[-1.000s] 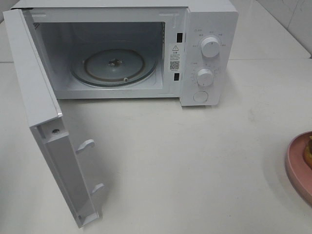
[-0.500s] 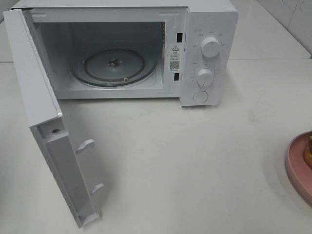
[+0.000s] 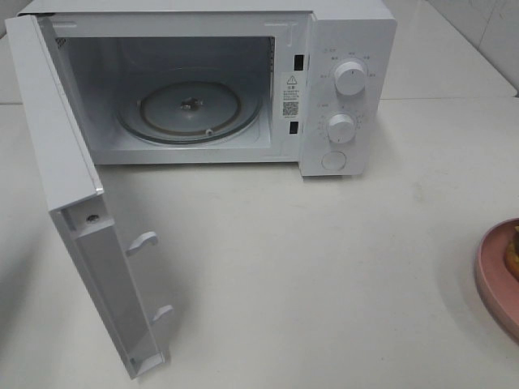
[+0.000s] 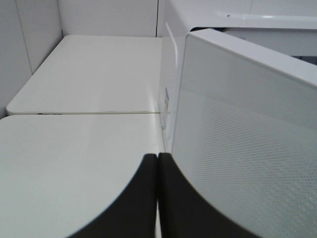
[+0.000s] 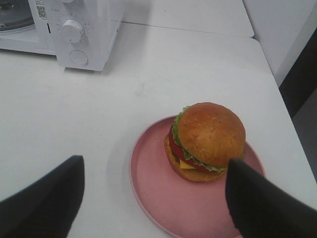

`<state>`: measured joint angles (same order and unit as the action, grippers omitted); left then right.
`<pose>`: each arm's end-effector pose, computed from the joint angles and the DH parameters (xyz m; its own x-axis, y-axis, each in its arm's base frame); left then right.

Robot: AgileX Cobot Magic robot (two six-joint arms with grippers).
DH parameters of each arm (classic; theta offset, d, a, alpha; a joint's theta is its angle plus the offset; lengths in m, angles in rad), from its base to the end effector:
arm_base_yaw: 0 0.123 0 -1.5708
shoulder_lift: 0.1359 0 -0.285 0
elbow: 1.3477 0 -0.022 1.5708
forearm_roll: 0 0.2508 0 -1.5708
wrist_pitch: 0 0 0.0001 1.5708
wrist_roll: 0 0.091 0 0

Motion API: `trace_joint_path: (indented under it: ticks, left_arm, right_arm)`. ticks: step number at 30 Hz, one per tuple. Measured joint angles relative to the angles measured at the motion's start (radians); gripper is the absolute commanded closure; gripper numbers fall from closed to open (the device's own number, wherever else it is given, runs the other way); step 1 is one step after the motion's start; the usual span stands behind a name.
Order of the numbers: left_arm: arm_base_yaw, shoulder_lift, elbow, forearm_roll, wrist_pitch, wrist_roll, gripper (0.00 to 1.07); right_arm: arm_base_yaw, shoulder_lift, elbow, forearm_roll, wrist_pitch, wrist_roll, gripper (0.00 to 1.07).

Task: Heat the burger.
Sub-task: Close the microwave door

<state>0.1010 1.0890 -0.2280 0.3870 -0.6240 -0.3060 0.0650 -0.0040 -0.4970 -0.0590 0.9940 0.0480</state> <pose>0.1864 -0.0012 0.2151 -0.1822 -0.0053 -0.9833 0.1197 0.9924 -0.0275 -0.0023 -0.0047 0.2820 -0.3935 -0.0098 -0.9193 -0.0133 0.9999 -0.0050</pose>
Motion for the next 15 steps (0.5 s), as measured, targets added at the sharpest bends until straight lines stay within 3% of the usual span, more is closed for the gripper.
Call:
trace_joint_path:
  ticks: [7, 10, 13, 15]
  left_arm:
    - [-0.006, 0.12, -0.001, 0.074, -0.124, -0.009, 1.07]
    - [-0.052, 0.171, -0.001, 0.076, -0.168, -0.003, 1.07]
    - [-0.115, 0.211, -0.002, 0.029, -0.191, 0.041, 1.07]
    - [-0.184, 0.239, -0.002, -0.054, -0.196, 0.082, 1.07]
  right_arm:
    - [0.0, 0.0, 0.0, 0.0, 0.0, 0.0, 0.31]
    - [0.0, 0.0, 0.0, 0.0, 0.0, 0.0, 0.31]
    - [0.0, 0.0, 0.0, 0.0, 0.0, 0.0, 0.31]
    - [0.0, 0.0, 0.0, 0.0, 0.0, 0.0, 0.31]
